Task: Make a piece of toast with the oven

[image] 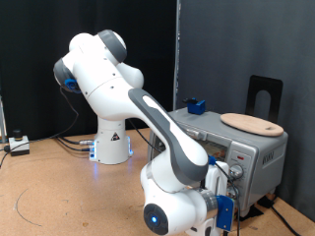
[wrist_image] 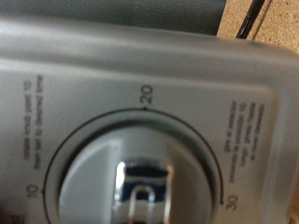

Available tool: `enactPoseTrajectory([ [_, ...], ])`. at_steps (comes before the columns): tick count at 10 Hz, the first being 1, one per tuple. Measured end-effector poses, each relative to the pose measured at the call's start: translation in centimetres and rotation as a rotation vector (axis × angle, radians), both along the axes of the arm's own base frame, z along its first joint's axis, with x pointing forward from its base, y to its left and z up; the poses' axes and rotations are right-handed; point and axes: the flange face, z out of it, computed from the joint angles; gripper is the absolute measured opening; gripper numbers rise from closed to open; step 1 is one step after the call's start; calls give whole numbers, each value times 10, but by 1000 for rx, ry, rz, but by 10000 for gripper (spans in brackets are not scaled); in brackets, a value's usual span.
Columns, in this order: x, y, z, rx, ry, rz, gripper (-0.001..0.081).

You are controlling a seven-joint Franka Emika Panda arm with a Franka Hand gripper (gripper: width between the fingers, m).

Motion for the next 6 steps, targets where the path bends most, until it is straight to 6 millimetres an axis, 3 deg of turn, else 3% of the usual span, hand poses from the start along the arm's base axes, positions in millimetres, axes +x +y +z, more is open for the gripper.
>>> enactPoseTrajectory([
  [4,1,2,2,1,2,-4,766],
  [6,1,4,4,8,3,-1,466],
])
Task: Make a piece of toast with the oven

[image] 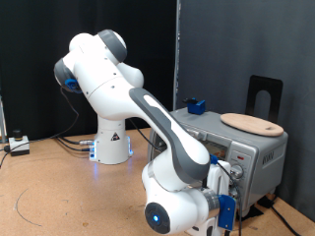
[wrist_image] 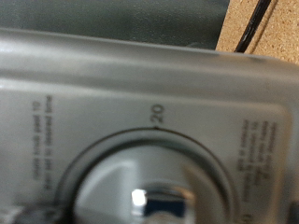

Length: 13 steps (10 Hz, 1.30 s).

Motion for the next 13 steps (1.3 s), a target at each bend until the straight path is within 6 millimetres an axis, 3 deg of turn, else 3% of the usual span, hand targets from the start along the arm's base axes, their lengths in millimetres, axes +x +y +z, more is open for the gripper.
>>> enactPoseTrajectory([
  [1,1,1,3,10,1,6,466],
  [2,1,1,3,10,2,6,328],
  [12,1,0,3,10,10,-5,327],
  [13,1,0,3,9,11,-6,475],
])
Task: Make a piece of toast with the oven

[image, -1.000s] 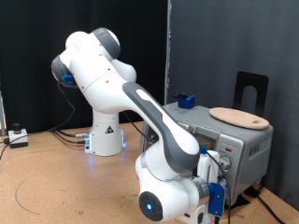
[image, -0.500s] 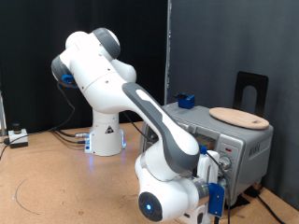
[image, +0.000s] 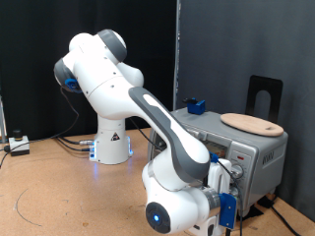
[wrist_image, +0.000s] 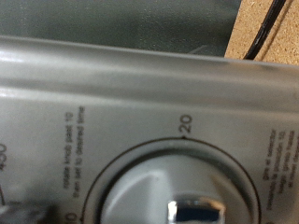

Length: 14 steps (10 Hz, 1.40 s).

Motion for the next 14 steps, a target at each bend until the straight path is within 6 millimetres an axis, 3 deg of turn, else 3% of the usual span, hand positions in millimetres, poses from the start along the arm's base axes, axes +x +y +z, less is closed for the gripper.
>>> enactPoseTrajectory([
  [1,1,-2,-2,-7,0,-7,610],
  [2,1,-3,-4,-13,1,-14,610],
  [3,1,-5,-6,-16,1,-17,767],
  [10,7,-22,-1,-17,22,-39,809],
  [11,6,-21,-1,-14,26,-34,727],
  [12,5,-20,0,-7,31,-25,592],
  [13,3,-18,1,5,37,-10,592],
  [14,1,-15,3,13,40,0,418],
])
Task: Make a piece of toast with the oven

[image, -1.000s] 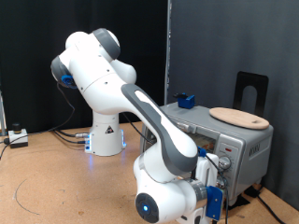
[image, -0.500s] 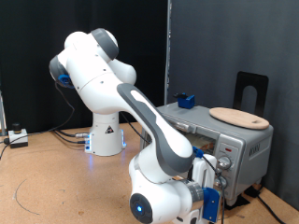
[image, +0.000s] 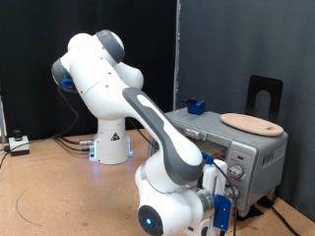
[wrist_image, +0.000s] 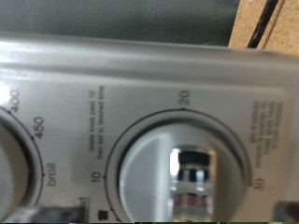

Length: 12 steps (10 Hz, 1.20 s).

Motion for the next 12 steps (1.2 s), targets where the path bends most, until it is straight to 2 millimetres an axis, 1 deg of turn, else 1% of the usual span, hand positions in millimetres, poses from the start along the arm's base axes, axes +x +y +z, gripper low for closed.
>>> enactPoseTrajectory([
  [1,-2,4,1,5,2,7,418],
  [2,-3,6,0,2,2,8,244],
  [3,-4,5,-3,-5,4,1,244],
  [4,-4,5,-3,-5,4,1,94],
  [6,-4,5,-3,-4,2,0,94],
  [7,-4,5,-3,4,-32,1,94],
  [10,-13,3,-1,58,-306,-38,94],
  [12,-18,1,-1,86,-420,-65,94],
])
